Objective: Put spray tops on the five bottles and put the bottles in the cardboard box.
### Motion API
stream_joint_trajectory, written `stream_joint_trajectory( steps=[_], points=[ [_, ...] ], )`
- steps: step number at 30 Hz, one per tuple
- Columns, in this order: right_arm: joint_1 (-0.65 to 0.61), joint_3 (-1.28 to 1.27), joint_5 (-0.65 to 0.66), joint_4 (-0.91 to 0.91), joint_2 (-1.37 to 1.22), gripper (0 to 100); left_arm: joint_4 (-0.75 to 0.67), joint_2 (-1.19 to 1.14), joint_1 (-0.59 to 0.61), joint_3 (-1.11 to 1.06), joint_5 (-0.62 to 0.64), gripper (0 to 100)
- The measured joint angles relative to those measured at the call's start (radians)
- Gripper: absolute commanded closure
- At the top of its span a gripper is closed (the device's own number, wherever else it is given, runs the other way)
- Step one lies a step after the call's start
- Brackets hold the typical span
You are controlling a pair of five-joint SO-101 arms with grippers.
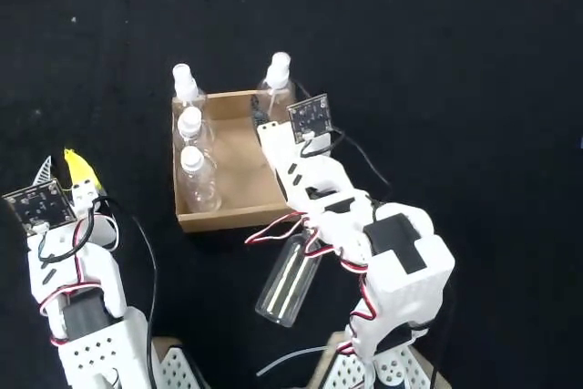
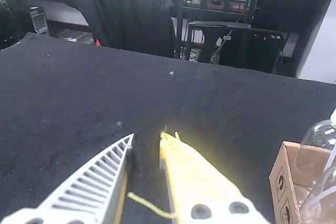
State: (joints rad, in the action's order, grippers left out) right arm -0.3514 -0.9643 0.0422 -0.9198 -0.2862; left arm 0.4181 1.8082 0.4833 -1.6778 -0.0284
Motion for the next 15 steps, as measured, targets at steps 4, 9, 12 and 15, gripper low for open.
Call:
stream_joint_trajectory(
  steps=[4,9,12,15],
  points=[
    [0.000,0.000,0.000,0.017,0.000,87.1,0.000,0.000,0.000,0.000,0.000,94],
    [0.000,0.000,0.000,0.017,0.000,87.4,0.000,0.000,0.000,0.000,0.000,94],
    [0.000,0.000,0.000,0.017,0.000,87.4,0.000,0.000,0.000,0.000,0.000,94],
    [0.000,0.000,0.008,0.021,0.000,87.4,0.000,0.000,0.000,0.000,0.000,94]
  ],
)
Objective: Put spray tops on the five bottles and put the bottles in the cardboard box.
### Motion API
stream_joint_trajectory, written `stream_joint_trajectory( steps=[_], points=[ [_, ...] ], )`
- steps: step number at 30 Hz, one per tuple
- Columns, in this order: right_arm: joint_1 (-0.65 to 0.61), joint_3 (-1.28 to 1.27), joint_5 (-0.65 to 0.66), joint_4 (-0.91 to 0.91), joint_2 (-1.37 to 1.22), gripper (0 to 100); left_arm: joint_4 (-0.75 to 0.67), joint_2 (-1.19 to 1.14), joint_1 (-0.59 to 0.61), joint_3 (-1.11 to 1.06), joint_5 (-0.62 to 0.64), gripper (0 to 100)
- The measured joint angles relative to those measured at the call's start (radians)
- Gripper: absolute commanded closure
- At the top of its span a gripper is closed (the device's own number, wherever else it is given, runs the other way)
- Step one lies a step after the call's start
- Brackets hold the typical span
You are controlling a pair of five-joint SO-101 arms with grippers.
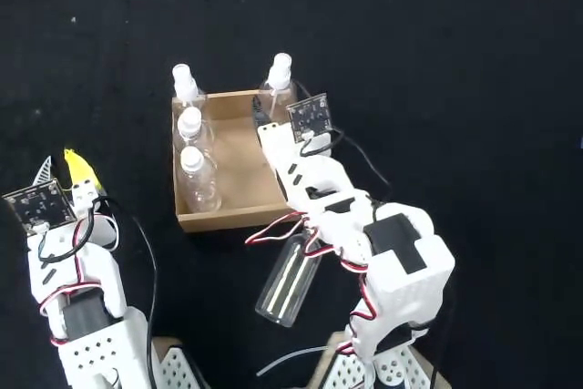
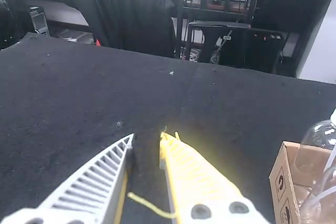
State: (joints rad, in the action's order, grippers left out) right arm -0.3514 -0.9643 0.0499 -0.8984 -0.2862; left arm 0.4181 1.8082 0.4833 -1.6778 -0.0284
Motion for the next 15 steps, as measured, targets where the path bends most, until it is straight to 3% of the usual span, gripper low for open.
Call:
stream_joint_trajectory(
  steps=[3,9,15],
  points=[
    [0.000,0.000,0.043,0.000,0.000,86.6,0.000,0.000,0.000,0.000,0.000,94],
    [0.000,0.000,0.060,0.002,0.000,74.2,0.000,0.000,0.000,0.000,0.000,94],
    [0.000,0.000,0.060,0.008,0.000,74.7,0.000,0.000,0.000,0.000,0.000,94]
  ],
)
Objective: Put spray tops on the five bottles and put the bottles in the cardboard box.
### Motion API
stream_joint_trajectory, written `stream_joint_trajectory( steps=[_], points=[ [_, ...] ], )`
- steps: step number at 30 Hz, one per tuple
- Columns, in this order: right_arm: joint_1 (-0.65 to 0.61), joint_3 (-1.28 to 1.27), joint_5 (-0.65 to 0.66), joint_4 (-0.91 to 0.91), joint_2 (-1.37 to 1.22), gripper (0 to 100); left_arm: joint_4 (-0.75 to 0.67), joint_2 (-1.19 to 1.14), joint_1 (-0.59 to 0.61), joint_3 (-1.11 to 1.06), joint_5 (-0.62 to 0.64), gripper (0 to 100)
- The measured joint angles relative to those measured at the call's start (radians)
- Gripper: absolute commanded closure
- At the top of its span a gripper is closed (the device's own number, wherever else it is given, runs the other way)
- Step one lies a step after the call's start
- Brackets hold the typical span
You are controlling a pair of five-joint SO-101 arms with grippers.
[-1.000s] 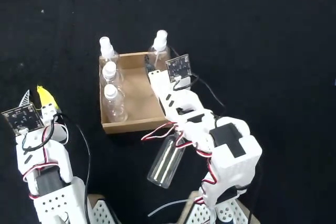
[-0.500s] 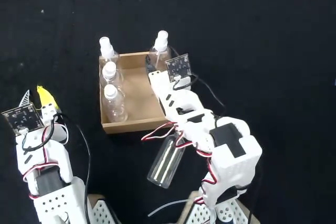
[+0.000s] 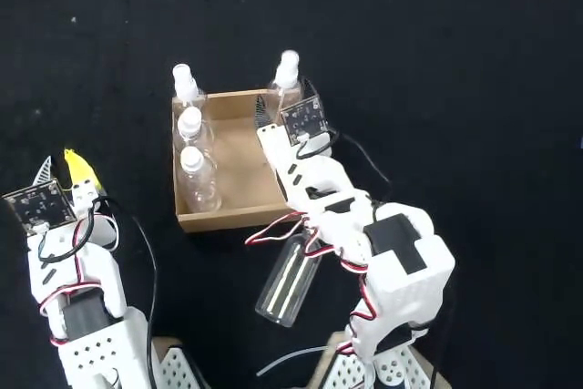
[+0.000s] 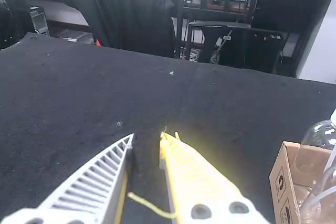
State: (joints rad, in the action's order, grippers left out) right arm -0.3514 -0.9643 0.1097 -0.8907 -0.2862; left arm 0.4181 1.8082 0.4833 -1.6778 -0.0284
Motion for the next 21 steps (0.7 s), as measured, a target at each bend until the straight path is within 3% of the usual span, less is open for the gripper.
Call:
stream_joint_trajectory(
  steps=[21],
  points=[
    [0.000,-0.011,0.000,0.002,0.000,74.3,0.000,0.000,0.000,0.000,0.000,94]
  ],
)
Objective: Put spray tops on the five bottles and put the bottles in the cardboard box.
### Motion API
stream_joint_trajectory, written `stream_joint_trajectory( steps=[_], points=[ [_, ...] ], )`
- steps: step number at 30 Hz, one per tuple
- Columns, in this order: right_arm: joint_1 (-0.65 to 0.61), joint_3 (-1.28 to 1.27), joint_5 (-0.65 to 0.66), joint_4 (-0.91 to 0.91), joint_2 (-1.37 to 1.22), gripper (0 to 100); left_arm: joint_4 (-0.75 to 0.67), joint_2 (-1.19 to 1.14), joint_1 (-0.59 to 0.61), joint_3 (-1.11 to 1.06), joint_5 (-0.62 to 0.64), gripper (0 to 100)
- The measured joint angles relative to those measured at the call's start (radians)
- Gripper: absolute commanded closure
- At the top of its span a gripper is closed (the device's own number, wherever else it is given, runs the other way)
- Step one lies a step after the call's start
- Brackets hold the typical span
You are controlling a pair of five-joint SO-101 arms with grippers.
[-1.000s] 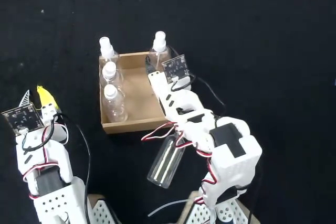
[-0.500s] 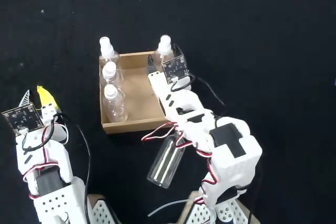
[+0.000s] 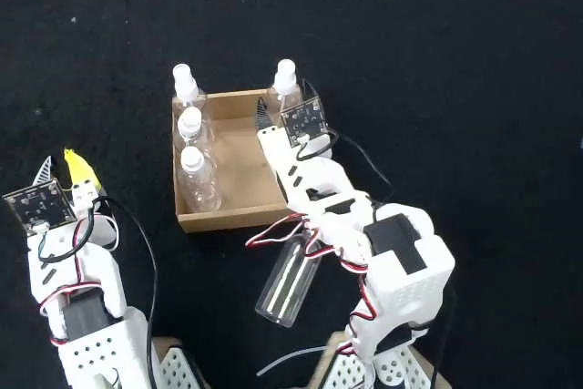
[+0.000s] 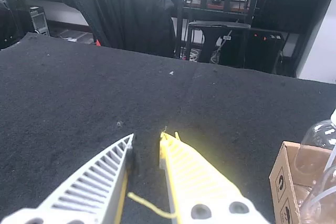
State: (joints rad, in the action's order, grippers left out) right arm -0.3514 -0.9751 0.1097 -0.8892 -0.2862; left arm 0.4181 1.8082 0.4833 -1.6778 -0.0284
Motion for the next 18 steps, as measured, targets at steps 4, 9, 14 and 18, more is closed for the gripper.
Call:
stream_joint_trajectory(
  steps=[4,9,14,18],
  points=[
    [0.000,-0.025,-0.003,0.000,0.028,74.3,0.000,0.000,0.000,0.000,0.000,94],
    [0.000,-0.044,-0.037,0.000,0.100,74.3,0.000,0.000,0.000,0.000,0.000,94],
    [0.000,-0.044,-0.041,0.000,0.152,74.3,0.000,0.000,0.000,0.000,0.000,94],
    [0.000,-0.057,-0.041,0.003,0.230,74.3,0.000,0.000,0.000,0.000,0.000,94]
  ],
)
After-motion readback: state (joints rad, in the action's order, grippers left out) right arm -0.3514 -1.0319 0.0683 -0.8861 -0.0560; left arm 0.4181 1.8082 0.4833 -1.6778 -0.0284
